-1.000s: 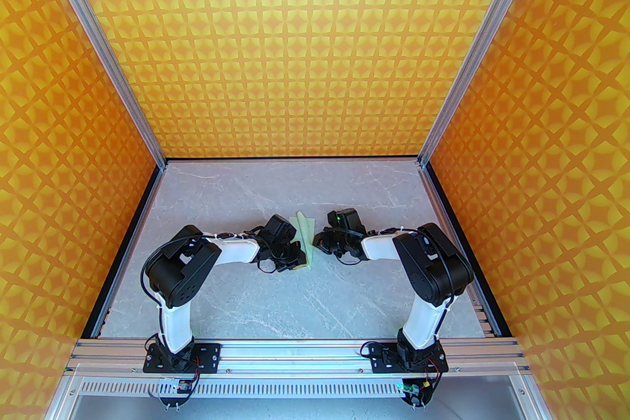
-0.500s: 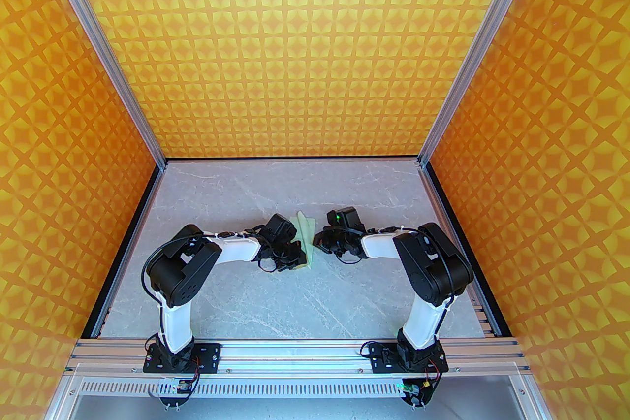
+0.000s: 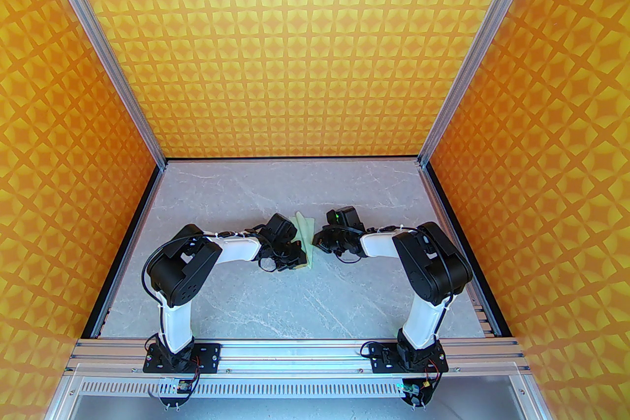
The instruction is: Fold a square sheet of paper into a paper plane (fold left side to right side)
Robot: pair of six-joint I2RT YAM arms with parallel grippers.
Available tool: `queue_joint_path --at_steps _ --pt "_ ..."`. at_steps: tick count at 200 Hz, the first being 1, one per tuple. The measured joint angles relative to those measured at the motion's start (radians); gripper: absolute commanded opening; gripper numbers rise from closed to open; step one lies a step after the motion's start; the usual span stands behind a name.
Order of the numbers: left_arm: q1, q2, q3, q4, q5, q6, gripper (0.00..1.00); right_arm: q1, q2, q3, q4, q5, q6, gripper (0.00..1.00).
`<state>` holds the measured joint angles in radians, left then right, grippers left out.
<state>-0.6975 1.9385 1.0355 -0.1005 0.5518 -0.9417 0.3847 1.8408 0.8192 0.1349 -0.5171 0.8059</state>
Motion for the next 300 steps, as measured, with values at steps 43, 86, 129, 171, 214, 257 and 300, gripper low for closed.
queue_joint_path --at_steps 43,86,129,171,214,257,300 --pt "0.0 0.0 0.005 -0.009 -0.003 0.007 0.02 0.0 0.001 0.0 0.002 -0.003 0.0 0.0" --pt "-0.002 -0.022 0.006 -0.017 -0.01 0.019 0.0 0.0 0.002 -0.001 0.004 -0.003 0.0 0.0" --pt "-0.022 -0.032 0.006 0.023 -0.002 0.019 0.0 0.0 0.002 -0.001 0.004 -0.003 0.0 0.0" --pt "-0.037 -0.032 0.008 0.048 0.014 0.018 0.0 0.0 0.002 -0.007 0.016 -0.003 0.0 0.0" --pt "-0.038 -0.018 0.011 0.06 0.017 0.018 0.0 0.0 0.001 -0.01 0.021 -0.003 0.0 0.0" --pt "-0.038 0.032 0.027 0.052 0.016 0.019 0.0 0.0 0.001 -0.018 0.037 -0.007 0.0 0.0" --pt "-0.038 0.039 0.043 0.021 0.012 0.019 0.0 0.0 0.001 -0.02 0.042 -0.007 0.0 0.0"
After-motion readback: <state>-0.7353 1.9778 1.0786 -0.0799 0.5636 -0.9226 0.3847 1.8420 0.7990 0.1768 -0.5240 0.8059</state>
